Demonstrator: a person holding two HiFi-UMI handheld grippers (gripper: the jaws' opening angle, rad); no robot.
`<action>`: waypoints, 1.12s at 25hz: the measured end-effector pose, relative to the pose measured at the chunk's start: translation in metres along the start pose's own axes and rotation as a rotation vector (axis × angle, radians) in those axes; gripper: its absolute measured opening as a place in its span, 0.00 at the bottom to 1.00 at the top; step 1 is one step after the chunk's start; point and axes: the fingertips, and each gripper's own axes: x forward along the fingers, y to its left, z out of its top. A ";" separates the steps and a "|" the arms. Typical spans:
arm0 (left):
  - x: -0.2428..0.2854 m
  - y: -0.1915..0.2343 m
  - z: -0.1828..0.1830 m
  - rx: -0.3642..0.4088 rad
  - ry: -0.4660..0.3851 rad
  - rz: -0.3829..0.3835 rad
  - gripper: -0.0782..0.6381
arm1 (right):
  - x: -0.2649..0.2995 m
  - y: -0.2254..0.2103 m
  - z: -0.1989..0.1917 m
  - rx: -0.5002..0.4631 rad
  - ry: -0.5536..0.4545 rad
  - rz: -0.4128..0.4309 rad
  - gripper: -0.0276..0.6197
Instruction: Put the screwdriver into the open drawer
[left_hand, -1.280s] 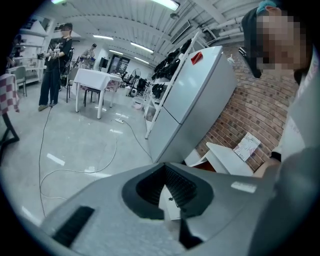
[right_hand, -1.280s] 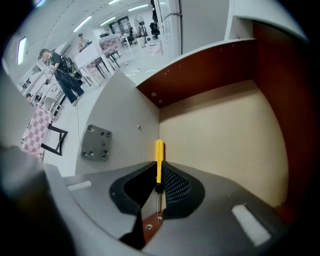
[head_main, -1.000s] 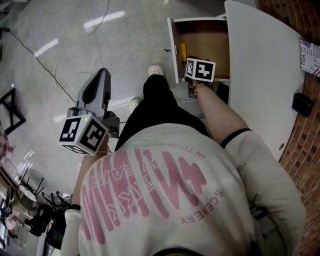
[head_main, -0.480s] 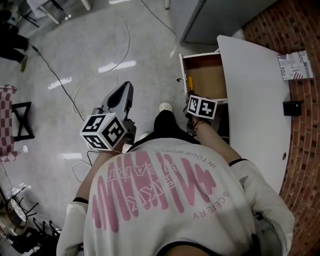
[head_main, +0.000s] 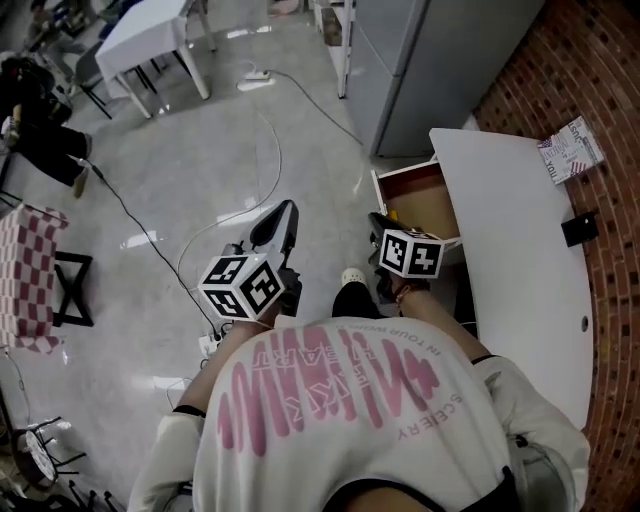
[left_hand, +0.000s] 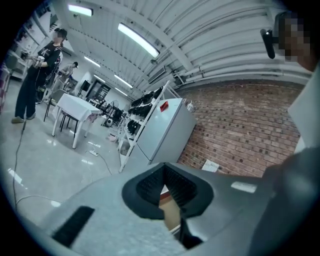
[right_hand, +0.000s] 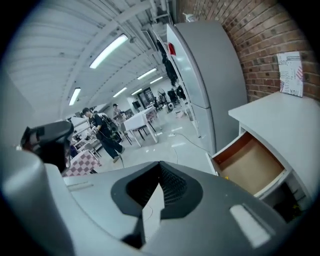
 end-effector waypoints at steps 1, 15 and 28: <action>-0.005 -0.005 0.006 0.005 -0.016 -0.013 0.11 | -0.007 0.009 0.010 -0.007 -0.029 0.017 0.06; -0.073 -0.046 0.066 0.238 -0.194 -0.036 0.11 | -0.116 0.121 0.120 -0.117 -0.401 0.209 0.06; -0.073 -0.066 0.061 0.245 -0.196 -0.042 0.11 | -0.133 0.117 0.119 -0.145 -0.411 0.218 0.06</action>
